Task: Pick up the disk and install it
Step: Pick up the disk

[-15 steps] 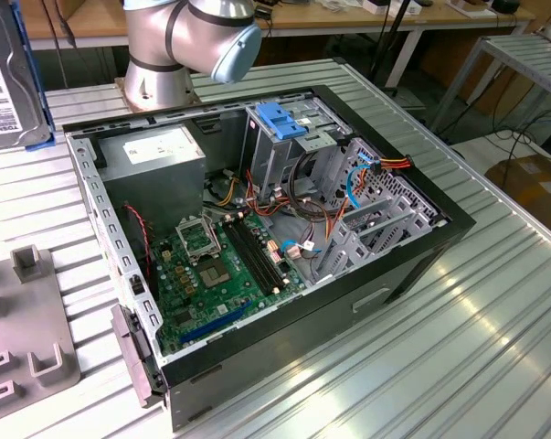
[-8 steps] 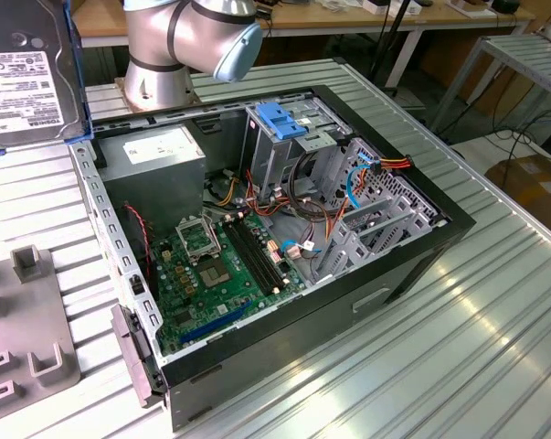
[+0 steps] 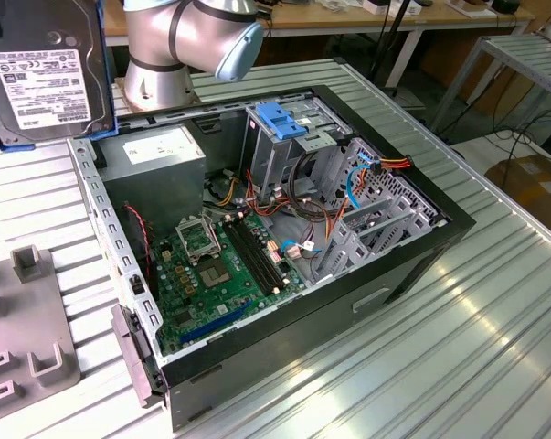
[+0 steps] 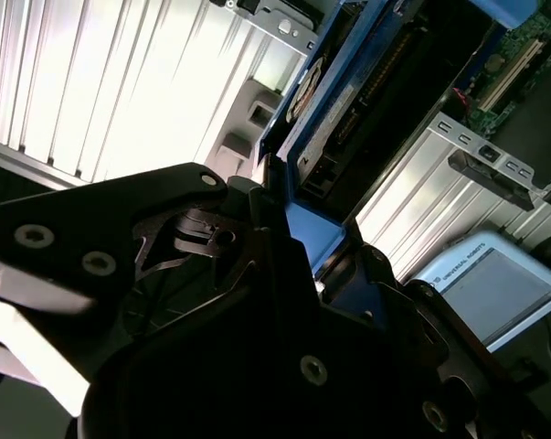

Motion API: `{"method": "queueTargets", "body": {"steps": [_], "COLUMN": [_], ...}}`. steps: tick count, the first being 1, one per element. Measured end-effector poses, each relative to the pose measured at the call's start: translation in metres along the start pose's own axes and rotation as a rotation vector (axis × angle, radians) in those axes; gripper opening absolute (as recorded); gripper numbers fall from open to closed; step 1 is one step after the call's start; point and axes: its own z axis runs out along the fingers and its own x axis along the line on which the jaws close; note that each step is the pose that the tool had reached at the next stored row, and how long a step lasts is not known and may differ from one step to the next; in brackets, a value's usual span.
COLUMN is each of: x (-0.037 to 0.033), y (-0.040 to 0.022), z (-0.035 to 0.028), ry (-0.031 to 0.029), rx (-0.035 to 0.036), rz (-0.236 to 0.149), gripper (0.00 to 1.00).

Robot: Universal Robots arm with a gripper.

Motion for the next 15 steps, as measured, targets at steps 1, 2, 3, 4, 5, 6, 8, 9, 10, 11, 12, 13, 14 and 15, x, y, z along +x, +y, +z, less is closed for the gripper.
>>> {"method": "queueTargets", "body": {"steps": [1, 2, 3, 4, 5, 6, 8, 9, 10, 11, 12, 13, 14, 15], "x": [-0.0002, -0.0003, -0.0005, -0.0007, -0.0008, -0.0009, -0.0012, -0.0014, -0.0016, -0.0018, -0.0019, -0.002, -0.0022, -0.0023], "y": [-0.0047, -0.0078, -0.0132, -0.0163, -0.0192, -0.0223, -0.0311, -0.035, -0.038, -0.0439, -0.0473, -0.0503, -0.0538, -0.0569], "z": [0.0001, 0.0, 0.0001, 0.0001, 0.0002, 0.0003, 0.0003, 0.0004, 0.0004, 0.0005, 0.0006, 0.0006, 0.0006, 0.0007], "ry": [0.0, 0.0001, 0.0001, 0.0001, 0.0, 0.0, 0.0001, 0.0001, 0.0001, 0.0001, 0.0, 0.0, 0.0001, 0.0], "rx": [0.0, -0.0001, -0.0001, -0.0001, 0.0, 0.0, 0.0, -0.0001, -0.0001, 0.0, 0.0, 0.0, 0.0, 0.0], "rz": [0.0, 0.0, 0.0, 0.0, 0.0, 0.0, 0.0, 0.0, 0.0, 0.0, 0.0, 0.0, 0.0, 0.0], "gripper": [0.37, 0.37, 0.37, 0.37, 0.37, 0.37, 0.37, 0.37, 0.37, 0.37, 0.37, 0.37, 0.37, 0.37]}}
